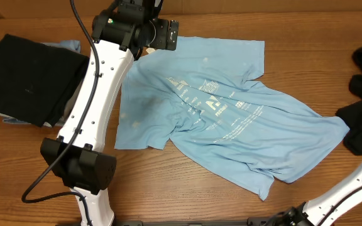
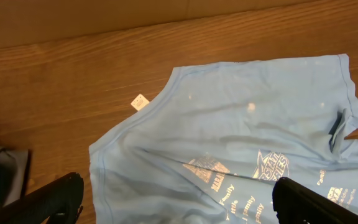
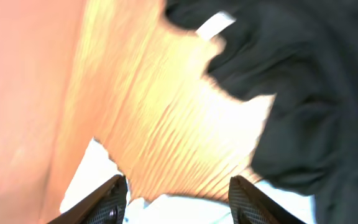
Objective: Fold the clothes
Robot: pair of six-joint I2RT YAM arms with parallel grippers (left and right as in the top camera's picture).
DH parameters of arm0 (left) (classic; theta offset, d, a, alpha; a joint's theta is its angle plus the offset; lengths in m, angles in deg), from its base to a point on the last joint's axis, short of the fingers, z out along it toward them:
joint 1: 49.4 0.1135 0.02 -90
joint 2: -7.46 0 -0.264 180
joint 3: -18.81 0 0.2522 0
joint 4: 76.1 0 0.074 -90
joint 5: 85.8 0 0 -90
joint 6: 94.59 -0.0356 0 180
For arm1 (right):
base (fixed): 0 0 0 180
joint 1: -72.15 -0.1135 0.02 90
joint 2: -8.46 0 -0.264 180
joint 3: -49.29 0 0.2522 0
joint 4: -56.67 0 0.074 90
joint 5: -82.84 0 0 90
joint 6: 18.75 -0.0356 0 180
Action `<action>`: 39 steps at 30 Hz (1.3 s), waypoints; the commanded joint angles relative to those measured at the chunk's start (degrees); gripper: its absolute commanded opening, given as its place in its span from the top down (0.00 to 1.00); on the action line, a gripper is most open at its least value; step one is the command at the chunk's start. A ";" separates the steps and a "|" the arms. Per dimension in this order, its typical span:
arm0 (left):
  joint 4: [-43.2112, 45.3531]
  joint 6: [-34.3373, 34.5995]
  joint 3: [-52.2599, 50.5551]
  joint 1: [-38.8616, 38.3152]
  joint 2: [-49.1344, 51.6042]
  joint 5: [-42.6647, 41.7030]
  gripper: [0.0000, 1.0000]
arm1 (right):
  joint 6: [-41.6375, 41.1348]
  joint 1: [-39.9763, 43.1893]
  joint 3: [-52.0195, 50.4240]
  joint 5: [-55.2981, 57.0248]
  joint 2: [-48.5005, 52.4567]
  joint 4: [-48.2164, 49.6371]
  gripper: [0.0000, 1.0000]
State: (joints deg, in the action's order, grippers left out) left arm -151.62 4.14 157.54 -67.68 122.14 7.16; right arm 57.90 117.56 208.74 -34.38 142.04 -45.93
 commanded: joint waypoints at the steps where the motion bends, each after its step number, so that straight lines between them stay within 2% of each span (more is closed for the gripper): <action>1: 0.09 0.72 0.00 0.26 0.09 -0.66 0.00 | 4.20 -6.47 2.89 -3.52 -1.73 -8.26 0.44; 4: 0.09 0.72 0.00 0.26 0.09 -0.66 0.00 | 5.51 -12.44 0.28 -1.16 -2.27 -8.24 0.45; 5: 0.09 0.72 0.00 0.26 0.09 -0.66 0.00 | 5.49 -15.34 -0.83 -0.87 -2.27 -8.24 0.48; 7: 0.09 0.72 0.00 0.26 0.09 -0.66 0.00 | 5.49 -20.15 -3.72 -0.92 -2.27 -8.24 0.60; 11: 0.09 0.72 0.00 0.26 0.09 -0.66 0.00 | 5.44 -30.16 -10.49 1.73 -2.21 -5.84 0.60; 13: 0.09 0.72 0.00 0.26 0.09 -0.66 0.00 | 4.02 -34.75 -14.14 5.35 -2.21 -3.69 0.73; 14: 0.09 0.72 0.00 0.26 0.09 -0.66 0.00 | 1.95 -36.68 -15.67 7.69 -2.21 -3.13 0.88; 15: 0.09 0.70 0.00 0.26 0.09 -0.66 0.00 | -0.48 -38.49 -17.16 10.40 -2.21 -2.75 0.96; 19: 0.09 0.70 0.00 0.26 0.09 -0.66 0.00 | -6.97 -44.39 -20.41 19.63 -2.21 -4.50 0.96; 23: 0.09 0.72 0.00 0.26 0.09 -0.66 0.00 | -12.31 -46.21 -20.61 24.55 -2.23 -8.24 0.96; 27: 0.09 0.72 0.00 0.26 0.09 -0.66 0.00 | -12.00 -46.29 -21.64 20.92 -2.23 -8.24 0.96; 35: 0.09 0.70 0.00 0.26 0.09 -0.66 0.00 | -12.20 -44.48 -22.88 23.28 -2.25 -8.26 0.96; 39: 0.09 0.70 0.00 0.26 0.09 -0.66 0.00 | -12.20 -40.81 -29.59 23.12 -4.66 -8.26 0.96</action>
State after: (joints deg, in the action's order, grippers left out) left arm -151.62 4.29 157.54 -67.68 122.14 6.99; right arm 46.30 73.63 183.78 -12.24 141.16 -54.08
